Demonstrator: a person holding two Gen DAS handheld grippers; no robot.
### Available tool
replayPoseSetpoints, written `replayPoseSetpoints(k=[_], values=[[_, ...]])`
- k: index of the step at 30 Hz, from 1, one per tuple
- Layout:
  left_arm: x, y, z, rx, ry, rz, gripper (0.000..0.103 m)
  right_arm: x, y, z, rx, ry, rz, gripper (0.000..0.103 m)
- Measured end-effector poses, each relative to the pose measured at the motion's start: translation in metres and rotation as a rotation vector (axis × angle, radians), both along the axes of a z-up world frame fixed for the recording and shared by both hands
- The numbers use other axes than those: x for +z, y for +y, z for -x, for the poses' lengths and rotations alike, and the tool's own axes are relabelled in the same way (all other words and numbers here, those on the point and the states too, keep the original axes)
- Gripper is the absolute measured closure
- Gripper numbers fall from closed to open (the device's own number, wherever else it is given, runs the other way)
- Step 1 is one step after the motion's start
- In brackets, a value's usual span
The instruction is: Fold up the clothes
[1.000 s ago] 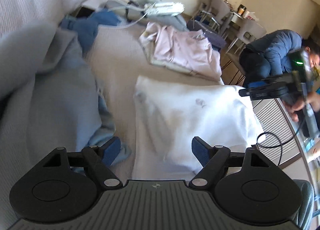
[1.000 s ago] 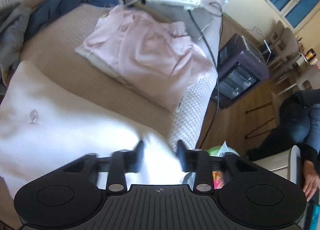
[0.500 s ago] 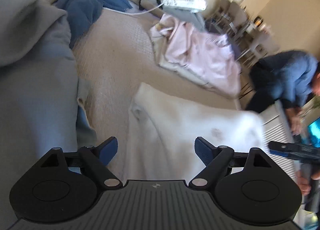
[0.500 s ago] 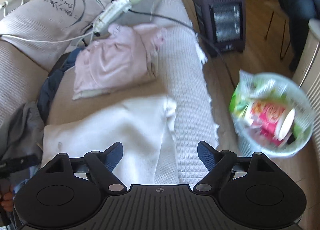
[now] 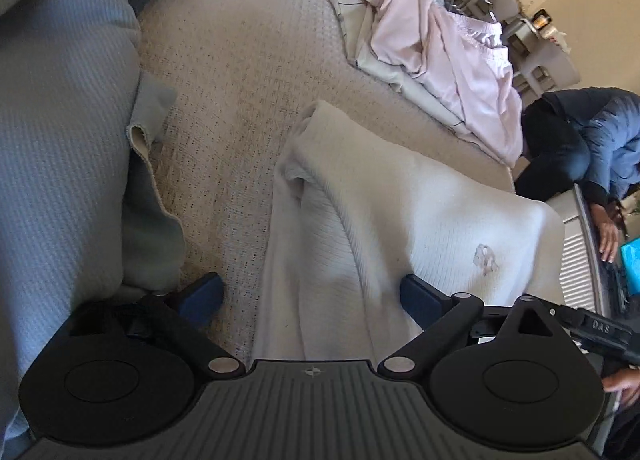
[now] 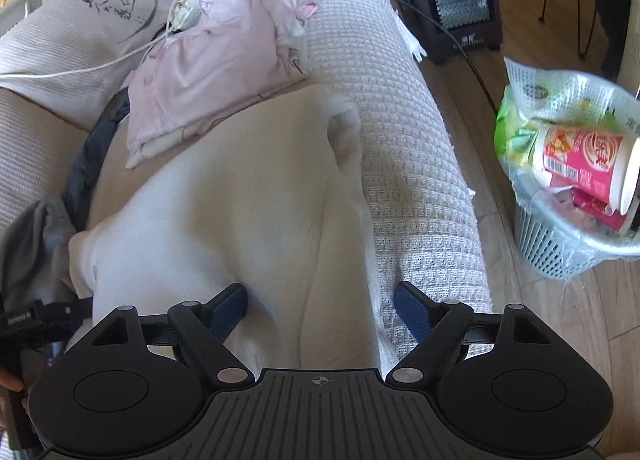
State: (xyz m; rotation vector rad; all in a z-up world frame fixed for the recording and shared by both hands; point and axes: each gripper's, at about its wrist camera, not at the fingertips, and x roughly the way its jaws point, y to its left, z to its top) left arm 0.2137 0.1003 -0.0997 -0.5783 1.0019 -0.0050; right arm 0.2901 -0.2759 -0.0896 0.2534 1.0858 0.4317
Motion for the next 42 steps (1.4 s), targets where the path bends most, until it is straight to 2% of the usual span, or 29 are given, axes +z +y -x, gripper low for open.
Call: replayPoseSetpoints(k=[1,3,4,6,10,14,17,19,22,25,28,29,31,32,35,38,40,42], values=[[0.004,-0.001,0.002,0.0,-0.001,-0.012,0.025,0.003,0.001,0.003,0.0,-0.006,0.0,0.037],[0.014,-0.003,0.007,-0.02,-0.022,-0.022,0.058,0.012,0.004,0.008,0.0,-0.01,-0.002,0.06],[0.02,-0.005,0.008,-0.041,-0.034,-0.025,0.07,0.017,0.006,0.011,0.005,-0.017,0.005,0.064],[0.032,-0.005,0.008,-0.091,-0.056,-0.017,0.081,0.028,0.009,0.017,0.02,-0.041,0.03,0.079],[0.062,-0.004,0.002,-0.146,-0.104,-0.042,0.084,0.05,0.006,0.026,0.023,-0.099,0.053,0.084],[0.107,0.0,-0.008,-0.176,-0.237,-0.059,0.084,0.081,0.008,0.028,0.028,-0.196,0.052,0.085],[0.141,0.008,-0.036,-0.176,-0.335,-0.096,0.084,0.11,0.012,0.012,0.016,-0.285,0.03,0.085],[0.158,0.018,-0.064,-0.136,-0.37,-0.106,0.083,0.128,0.018,-0.01,-0.009,-0.337,0.005,0.085],[0.17,0.02,-0.109,-0.104,-0.407,-0.192,0.083,0.146,0.039,-0.051,-0.04,-0.422,-0.011,0.085],[0.167,0.021,-0.15,-0.094,-0.394,-0.287,0.081,0.148,0.064,-0.092,-0.068,-0.42,0.002,0.084],[0.143,0.026,-0.189,-0.08,-0.295,-0.319,0.076,0.129,0.086,-0.129,-0.099,-0.388,0.053,0.084],[0.134,0.027,-0.198,-0.069,-0.272,-0.351,0.075,0.12,0.091,-0.14,-0.113,-0.368,0.068,0.084],[0.12,0.028,-0.21,-0.059,-0.238,-0.409,0.07,0.098,0.096,-0.16,-0.147,-0.317,0.103,0.079],[0.117,0.03,-0.214,-0.061,-0.221,-0.419,0.067,0.09,0.097,-0.168,-0.165,-0.294,0.114,0.072],[0.12,0.042,-0.212,-0.056,-0.234,-0.406,0.063,0.081,0.095,-0.176,-0.197,-0.273,0.15,0.057],[0.138,0.048,-0.198,-0.041,-0.282,-0.399,0.06,0.092,0.09,-0.166,-0.183,-0.367,0.232,0.039],[0.153,0.042,-0.187,-0.066,-0.318,-0.377,0.063,0.105,0.088,-0.155,-0.165,-0.441,0.271,0.037],[0.163,0.026,-0.178,-0.142,-0.346,-0.352,0.065,0.117,0.083,-0.145,-0.139,-0.49,0.229,0.037]])
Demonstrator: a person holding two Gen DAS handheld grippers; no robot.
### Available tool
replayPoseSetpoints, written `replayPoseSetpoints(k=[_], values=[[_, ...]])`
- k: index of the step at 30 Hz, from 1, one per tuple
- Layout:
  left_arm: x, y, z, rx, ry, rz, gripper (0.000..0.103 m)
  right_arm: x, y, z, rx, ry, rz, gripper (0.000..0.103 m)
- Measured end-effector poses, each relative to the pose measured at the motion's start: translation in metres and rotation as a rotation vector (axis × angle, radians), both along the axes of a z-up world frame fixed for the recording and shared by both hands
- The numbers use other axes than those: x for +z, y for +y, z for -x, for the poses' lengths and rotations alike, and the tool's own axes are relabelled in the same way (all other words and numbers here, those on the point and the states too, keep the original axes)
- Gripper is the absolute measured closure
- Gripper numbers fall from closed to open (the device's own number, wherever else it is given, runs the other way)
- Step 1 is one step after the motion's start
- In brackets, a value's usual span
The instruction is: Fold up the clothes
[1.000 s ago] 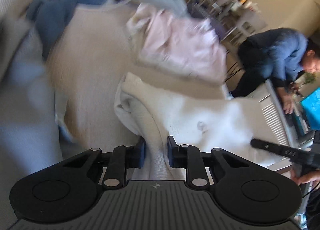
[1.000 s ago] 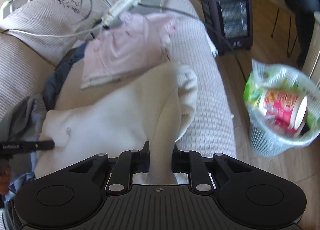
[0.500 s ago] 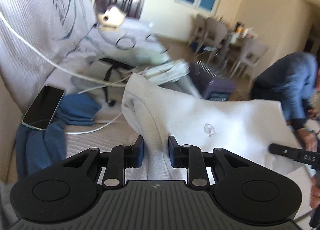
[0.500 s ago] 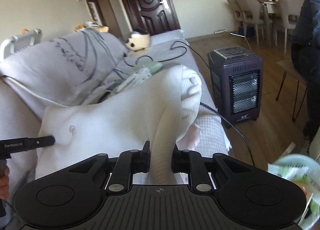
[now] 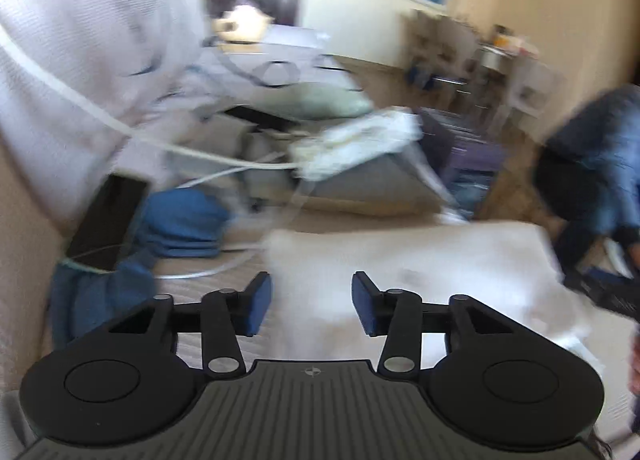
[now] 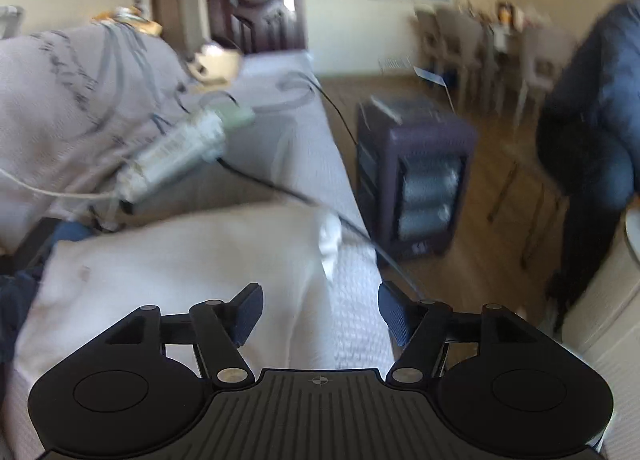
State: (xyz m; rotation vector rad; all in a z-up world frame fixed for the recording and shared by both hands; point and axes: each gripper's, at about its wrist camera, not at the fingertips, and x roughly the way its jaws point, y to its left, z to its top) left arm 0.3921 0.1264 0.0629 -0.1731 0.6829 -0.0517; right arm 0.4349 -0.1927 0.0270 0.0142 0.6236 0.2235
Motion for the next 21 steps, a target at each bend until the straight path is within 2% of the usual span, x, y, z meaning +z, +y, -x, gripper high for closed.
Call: replayPoseSetpoints(k=[2,3,4,5,7,8,13,18,21], values=[[-0.004,-0.017,0.002,-0.049,0.014,0.012,0.072,0.009,-0.001,0.009,0.06,-0.012,-0.07,0.038],[-0.008,-0.024,0.002,-0.069,0.026,0.02,0.076,0.01,0.001,0.014,0.09,0.002,-0.102,0.042],[-0.014,-0.031,0.001,-0.08,0.046,0.027,0.08,0.009,0.004,0.018,0.117,0.023,-0.128,0.048],[-0.022,-0.037,-0.002,-0.081,0.075,0.031,0.086,0.006,0.008,0.022,0.141,0.04,-0.136,0.064],[-0.039,-0.046,-0.007,-0.068,0.127,0.026,0.089,-0.004,0.02,0.028,0.184,0.058,-0.114,0.073],[-0.047,-0.048,-0.011,-0.059,0.146,0.021,0.09,-0.011,0.025,0.031,0.204,0.049,-0.095,0.084],[-0.082,-0.046,-0.034,-0.035,0.234,0.031,0.09,-0.044,0.038,0.028,0.167,0.082,0.003,0.085],[-0.096,-0.036,-0.049,-0.003,0.283,0.101,0.09,-0.072,0.04,0.013,0.114,0.123,0.013,0.089],[-0.1,-0.041,-0.051,-0.008,0.286,0.068,0.09,-0.082,0.047,0.01,0.089,0.123,0.044,0.089]])
